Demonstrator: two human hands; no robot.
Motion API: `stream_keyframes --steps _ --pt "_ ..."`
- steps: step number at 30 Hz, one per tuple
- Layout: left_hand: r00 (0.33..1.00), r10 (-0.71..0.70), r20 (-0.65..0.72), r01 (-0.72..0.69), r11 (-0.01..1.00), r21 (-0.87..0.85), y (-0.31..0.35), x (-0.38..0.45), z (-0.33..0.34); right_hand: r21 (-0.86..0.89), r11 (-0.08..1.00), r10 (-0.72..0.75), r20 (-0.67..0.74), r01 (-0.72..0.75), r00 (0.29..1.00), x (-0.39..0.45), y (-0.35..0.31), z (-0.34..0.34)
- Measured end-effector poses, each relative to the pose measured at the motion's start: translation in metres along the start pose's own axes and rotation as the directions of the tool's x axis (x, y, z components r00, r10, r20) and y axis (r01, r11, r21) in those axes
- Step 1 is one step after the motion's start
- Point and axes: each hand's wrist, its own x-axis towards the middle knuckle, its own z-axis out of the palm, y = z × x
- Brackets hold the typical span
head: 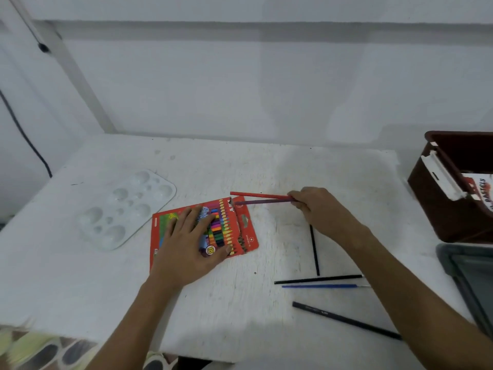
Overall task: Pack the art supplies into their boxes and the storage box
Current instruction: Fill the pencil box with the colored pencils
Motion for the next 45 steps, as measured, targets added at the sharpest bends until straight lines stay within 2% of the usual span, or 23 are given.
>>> stream_keyframes --steps 14,20,26,30,34,38,42,43,45 --pt "1.000 -0.003 -0.018 0.002 0.999 -0.035 0.001 0.000 -0.001 -0.043 0.999 0.006 0.104 -0.001 0.995 0.024 0.017 0.005" --pt "1.000 -0.004 -0.020 0.003 0.999 -0.035 0.001 0.000 0.000 0.018 1.000 0.020 0.072 -0.021 0.997 0.033 0.021 0.009" --pt "1.000 -0.001 -0.026 0.000 0.999 -0.036 0.001 0.000 0.000 -0.019 1.000 0.010 0.085 -0.008 0.996 0.041 0.015 0.015" --pt "1.000 0.000 -0.027 -0.001 0.999 -0.033 0.002 0.001 -0.001 -0.058 0.998 -0.009 0.072 0.014 0.997 0.044 0.002 0.025" --pt "1.000 -0.001 -0.026 0.000 1.000 -0.030 0.001 0.001 -0.002 -0.116 0.988 -0.093 0.093 0.104 0.991 0.041 -0.010 0.037" --pt "1.000 0.008 -0.016 -0.008 1.000 -0.029 0.001 0.001 -0.002 -0.275 0.949 -0.138 0.082 0.156 0.987 0.043 -0.011 0.042" --pt "0.997 -0.072 -0.018 0.065 0.963 -0.260 0.002 0.003 -0.014 -0.245 0.959 -0.140 0.034 0.144 0.990 0.043 -0.014 0.044" --pt "0.992 -0.111 -0.063 0.093 0.967 -0.239 0.001 0.003 -0.015 -0.209 0.970 -0.126 0.023 0.128 0.992 0.044 -0.013 0.042" --pt "0.968 -0.197 -0.157 0.194 0.980 -0.034 -0.002 0.004 -0.012 -0.079 0.994 -0.080 0.010 0.080 0.997 0.046 -0.010 0.038"
